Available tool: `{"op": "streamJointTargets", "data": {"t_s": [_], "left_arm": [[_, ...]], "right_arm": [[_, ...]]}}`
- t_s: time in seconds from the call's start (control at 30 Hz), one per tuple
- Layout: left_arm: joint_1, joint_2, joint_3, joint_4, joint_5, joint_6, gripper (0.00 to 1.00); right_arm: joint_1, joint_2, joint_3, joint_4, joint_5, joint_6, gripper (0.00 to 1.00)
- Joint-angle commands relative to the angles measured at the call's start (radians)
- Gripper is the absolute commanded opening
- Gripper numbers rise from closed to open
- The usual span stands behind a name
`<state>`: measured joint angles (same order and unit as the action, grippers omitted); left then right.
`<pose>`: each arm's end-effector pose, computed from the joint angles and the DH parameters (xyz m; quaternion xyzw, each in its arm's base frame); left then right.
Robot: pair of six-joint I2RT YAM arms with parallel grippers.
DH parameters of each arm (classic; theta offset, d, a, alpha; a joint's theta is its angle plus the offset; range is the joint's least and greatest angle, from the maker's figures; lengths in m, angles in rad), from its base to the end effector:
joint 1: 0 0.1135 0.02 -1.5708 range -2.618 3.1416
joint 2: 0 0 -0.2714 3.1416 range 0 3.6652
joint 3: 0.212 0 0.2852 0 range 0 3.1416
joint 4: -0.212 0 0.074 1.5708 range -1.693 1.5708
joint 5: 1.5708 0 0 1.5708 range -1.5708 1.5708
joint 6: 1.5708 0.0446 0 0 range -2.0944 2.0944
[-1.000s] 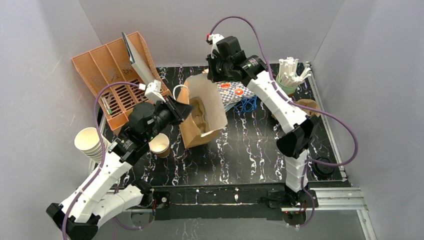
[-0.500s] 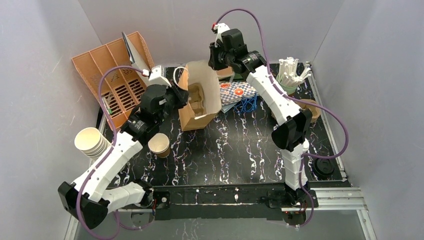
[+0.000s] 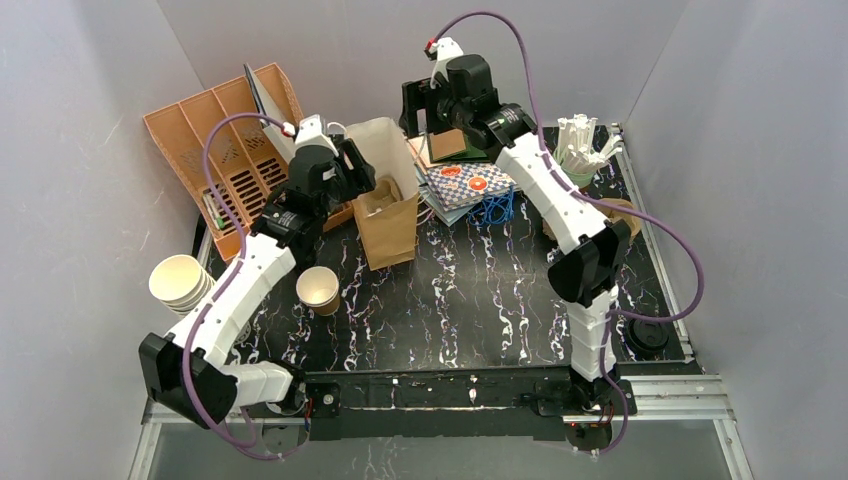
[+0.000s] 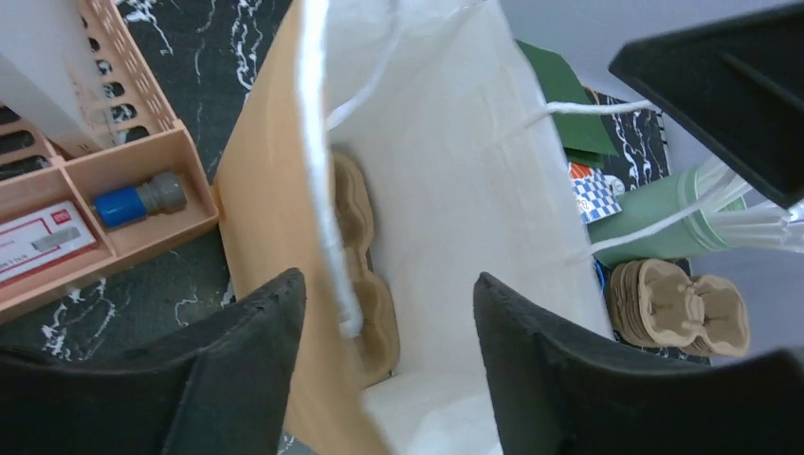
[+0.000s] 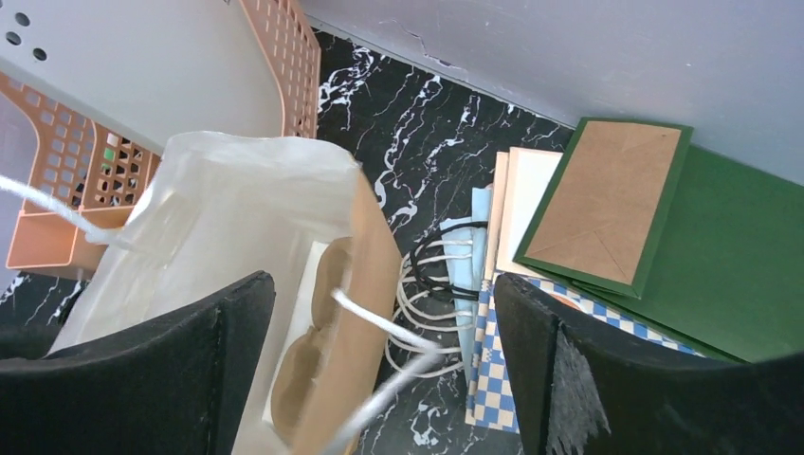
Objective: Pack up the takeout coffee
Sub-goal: Place the takeout bag at the center of the board.
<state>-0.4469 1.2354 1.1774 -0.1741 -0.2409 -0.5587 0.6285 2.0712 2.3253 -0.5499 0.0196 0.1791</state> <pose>0.2992 -0.1316 0.3865 -0.1179 0.7732 -0.2143 0.5852 0.4199 0.3041 0.4452 -0.1734 0.7846 0.2266 0.5504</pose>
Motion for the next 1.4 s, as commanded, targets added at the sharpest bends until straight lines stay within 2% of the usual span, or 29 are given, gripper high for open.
{"op": "streamJointTargets", "data": {"t_s": [0.0,0.27,0.37,0.47,0.57,0.7,0.8,0.9,1.1,1.27,1.37], "left_arm": [[0.005,-0.030,0.119,-0.105,-0.088,0.060,0.69],[0.005,-0.119,0.235,-0.407,-0.156,0.139,0.94],[0.005,-0.184,0.240,-0.481,-0.121,0.136,0.96],[0.005,-0.270,0.239,-0.573,-0.093,0.114,0.95],[0.005,-0.334,0.231,-0.698,-0.093,0.089,0.87],[0.005,-0.408,0.161,-0.818,-0.103,0.034,0.70],[0.005,-0.463,0.028,-0.788,-0.036,-0.009,0.52],[0.005,-0.456,-0.081,-0.729,0.056,0.004,0.42],[0.005,-0.372,-0.184,-0.683,0.008,0.065,0.50],[0.004,-0.393,-0.288,-0.574,0.040,0.063,0.65],[0.004,-0.389,-0.345,-0.516,0.050,0.050,0.64]], "right_arm": [[-0.001,-0.135,-0.011,0.028,0.005,-0.023,0.96],[-0.001,-0.296,-0.123,0.003,-0.013,-0.002,0.98],[-0.001,-0.367,-0.209,-0.006,-0.045,0.022,0.98],[0.000,-0.452,-0.349,-0.008,-0.065,0.046,0.98],[0.000,-0.555,-0.507,0.014,-0.068,0.060,0.98],[0.001,-0.705,-0.700,0.045,-0.078,0.082,0.98],[0.001,-0.789,-0.814,0.054,-0.091,0.107,0.98],[0.000,-0.860,-0.911,0.059,-0.118,0.143,0.98],[0.000,-0.981,-1.096,0.076,-0.191,0.196,0.96],[0.001,-1.066,-1.197,0.074,-0.179,0.203,0.96],[0.001,-1.097,-1.234,0.078,-0.199,0.212,0.96]]}}
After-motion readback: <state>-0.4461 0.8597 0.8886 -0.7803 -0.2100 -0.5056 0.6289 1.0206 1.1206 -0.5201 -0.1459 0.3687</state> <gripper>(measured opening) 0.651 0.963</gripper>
